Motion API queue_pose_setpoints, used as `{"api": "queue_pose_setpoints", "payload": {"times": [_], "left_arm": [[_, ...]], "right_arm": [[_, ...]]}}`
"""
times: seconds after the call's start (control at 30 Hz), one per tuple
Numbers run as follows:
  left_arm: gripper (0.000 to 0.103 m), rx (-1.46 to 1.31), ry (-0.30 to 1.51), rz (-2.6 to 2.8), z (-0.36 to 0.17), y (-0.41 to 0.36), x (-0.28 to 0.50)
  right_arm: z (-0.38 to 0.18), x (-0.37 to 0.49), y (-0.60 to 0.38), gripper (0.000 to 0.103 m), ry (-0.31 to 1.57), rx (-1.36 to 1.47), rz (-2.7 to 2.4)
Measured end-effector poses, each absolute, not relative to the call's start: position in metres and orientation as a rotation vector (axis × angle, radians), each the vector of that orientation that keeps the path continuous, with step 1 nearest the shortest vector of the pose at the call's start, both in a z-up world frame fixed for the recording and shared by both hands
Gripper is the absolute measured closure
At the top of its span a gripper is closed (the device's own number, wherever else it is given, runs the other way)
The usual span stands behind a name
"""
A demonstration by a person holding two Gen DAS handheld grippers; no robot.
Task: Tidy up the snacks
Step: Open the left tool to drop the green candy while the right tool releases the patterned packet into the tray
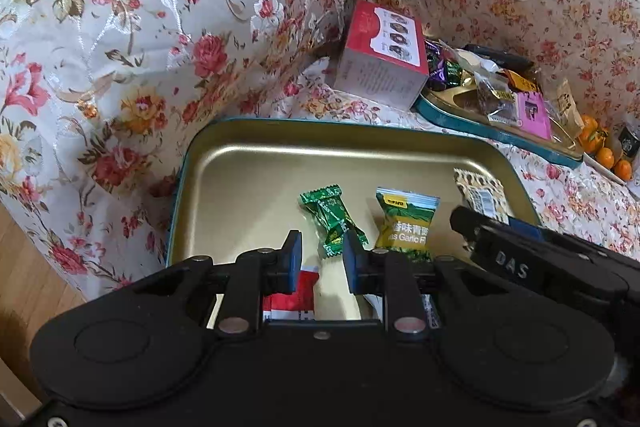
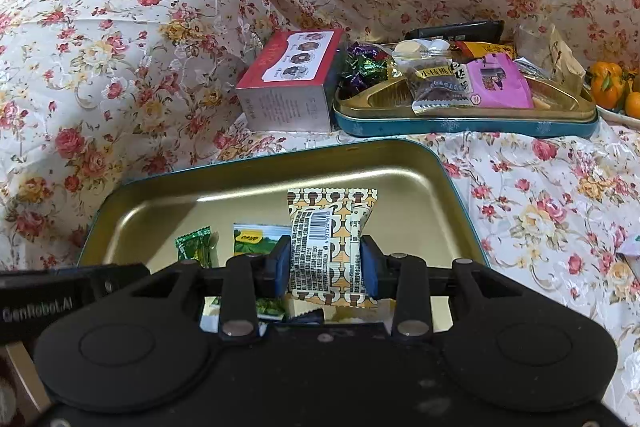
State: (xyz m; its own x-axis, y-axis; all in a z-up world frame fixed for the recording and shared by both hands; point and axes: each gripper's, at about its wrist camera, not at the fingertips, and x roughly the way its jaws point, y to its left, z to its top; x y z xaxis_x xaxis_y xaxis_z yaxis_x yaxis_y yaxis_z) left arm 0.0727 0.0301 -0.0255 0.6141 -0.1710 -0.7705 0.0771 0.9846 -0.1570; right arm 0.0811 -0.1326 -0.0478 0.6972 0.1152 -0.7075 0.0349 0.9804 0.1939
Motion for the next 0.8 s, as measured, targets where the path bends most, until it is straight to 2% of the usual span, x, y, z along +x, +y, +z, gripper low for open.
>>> {"api": "queue_pose_setpoints", "payload": {"times": [0.1, 0.23, 0.8], "left_arm": [[0.071, -0.112, 0.904, -0.145, -0.026, 0.03, 0.073], [0.071, -0.115, 0.915, -0.141, -0.026, 0.029, 0.073], [0.071, -0.09, 0.902, -0.135, -0.021, 0.022, 0.066]], "right_arm": [[-0.049, 0.085, -0.131, 0.064, 0.799, 0.194, 0.048], [-0.05, 0.086, -0.13, 0.057, 0.804, 0.202, 0.051], [-0.027, 0.047, -0.133, 0.057, 0.732, 0.209, 0.045]]}}
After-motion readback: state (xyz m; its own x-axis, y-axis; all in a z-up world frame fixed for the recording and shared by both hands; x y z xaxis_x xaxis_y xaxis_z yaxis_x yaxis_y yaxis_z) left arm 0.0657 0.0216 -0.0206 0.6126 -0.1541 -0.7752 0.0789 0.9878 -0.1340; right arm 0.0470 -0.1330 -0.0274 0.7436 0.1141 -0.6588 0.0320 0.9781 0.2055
